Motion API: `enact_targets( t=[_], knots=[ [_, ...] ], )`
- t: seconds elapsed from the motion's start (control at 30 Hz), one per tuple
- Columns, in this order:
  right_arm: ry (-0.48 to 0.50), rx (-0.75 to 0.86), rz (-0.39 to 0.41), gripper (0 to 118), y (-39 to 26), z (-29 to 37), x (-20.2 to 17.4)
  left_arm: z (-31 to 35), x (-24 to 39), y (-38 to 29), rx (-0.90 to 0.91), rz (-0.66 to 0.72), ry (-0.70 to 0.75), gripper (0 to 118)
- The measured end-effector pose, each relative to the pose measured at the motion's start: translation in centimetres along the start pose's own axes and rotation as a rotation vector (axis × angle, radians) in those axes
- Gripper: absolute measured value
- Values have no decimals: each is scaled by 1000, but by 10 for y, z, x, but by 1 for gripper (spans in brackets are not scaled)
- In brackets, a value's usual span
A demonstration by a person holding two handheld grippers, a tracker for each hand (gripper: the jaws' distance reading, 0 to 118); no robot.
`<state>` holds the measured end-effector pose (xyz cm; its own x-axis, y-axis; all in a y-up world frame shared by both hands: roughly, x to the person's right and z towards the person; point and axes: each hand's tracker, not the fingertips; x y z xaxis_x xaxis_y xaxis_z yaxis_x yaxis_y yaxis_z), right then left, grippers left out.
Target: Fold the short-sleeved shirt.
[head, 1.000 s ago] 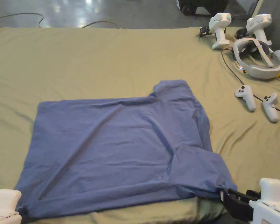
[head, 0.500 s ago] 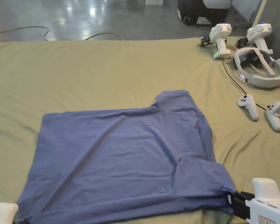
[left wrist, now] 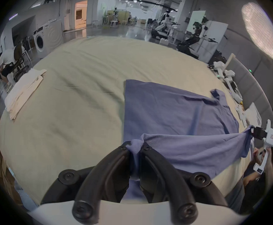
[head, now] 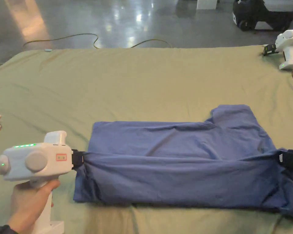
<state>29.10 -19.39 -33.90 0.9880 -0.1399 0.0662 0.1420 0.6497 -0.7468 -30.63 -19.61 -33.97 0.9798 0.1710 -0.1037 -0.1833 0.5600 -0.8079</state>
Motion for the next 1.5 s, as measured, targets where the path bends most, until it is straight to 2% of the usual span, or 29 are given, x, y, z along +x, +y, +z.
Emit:
enact_targets(
  t=[0.2,0.23,0.27,0.3,0.33,0.37,0.47,0.57,0.73,0.8,0.83,0.87,0.9,0.93,0.97,1.0,1.1,1.13,1.2,1.27,1.4,1.5],
  knots=[
    [-69,-105,35,6,26,-67,-10,-45,9,35,-67,35,2,12],
    [-70,-107,46,10,23,-74,-10,-50,8,36,-79,47,0,12],
    [-79,-114,55,35,21,-79,-11,-54,6,36,-99,61,-12,30],
    [-86,-123,56,64,20,-81,-11,-54,4,35,-110,71,-20,65],
    [-83,-131,54,78,19,-80,-11,-50,4,33,-98,78,-20,95],
    [-68,-129,61,73,14,-73,-10,-40,4,28,-94,76,-23,105],
    [-50,-43,122,73,10,-42,-15,3,7,21,48,-18,-49,104],
    [-5,137,171,73,4,24,-25,66,7,4,262,-97,-79,104],
    [54,496,168,73,-23,153,-51,200,46,-51,660,-236,-26,104],
    [53,586,166,63,-38,183,-57,241,64,-78,782,-253,16,103],
    [43,607,157,56,-45,199,-63,258,72,-91,813,-269,46,103],
    [32,627,137,31,-53,213,-69,272,80,-103,836,-275,77,96],
    [31,636,133,6,-59,221,-74,283,86,-113,848,-279,109,79],
    [35,654,134,1,-68,231,-79,290,93,-123,872,-285,143,48],
    [44,656,140,0,-74,240,-82,296,96,-130,875,-264,152,0],
    [72,665,143,0,-80,250,-84,302,98,-137,877,-234,158,0],
    [59,705,185,0,-93,272,-97,318,96,-152,884,-188,61,0],
    [45,733,226,0,-97,280,-101,319,96,-155,885,-187,78,0],
    [22,756,252,0,-100,285,-107,321,96,-154,871,-202,89,0],
    [39,752,254,0,-99,287,-108,317,94,-152,862,-205,89,0],
    [60,740,226,0,-98,281,-107,307,82,-144,819,-110,-39,0],
    [71,715,201,0,-100,275,-103,281,74,-135,747,-120,-23,0]
  ],
)
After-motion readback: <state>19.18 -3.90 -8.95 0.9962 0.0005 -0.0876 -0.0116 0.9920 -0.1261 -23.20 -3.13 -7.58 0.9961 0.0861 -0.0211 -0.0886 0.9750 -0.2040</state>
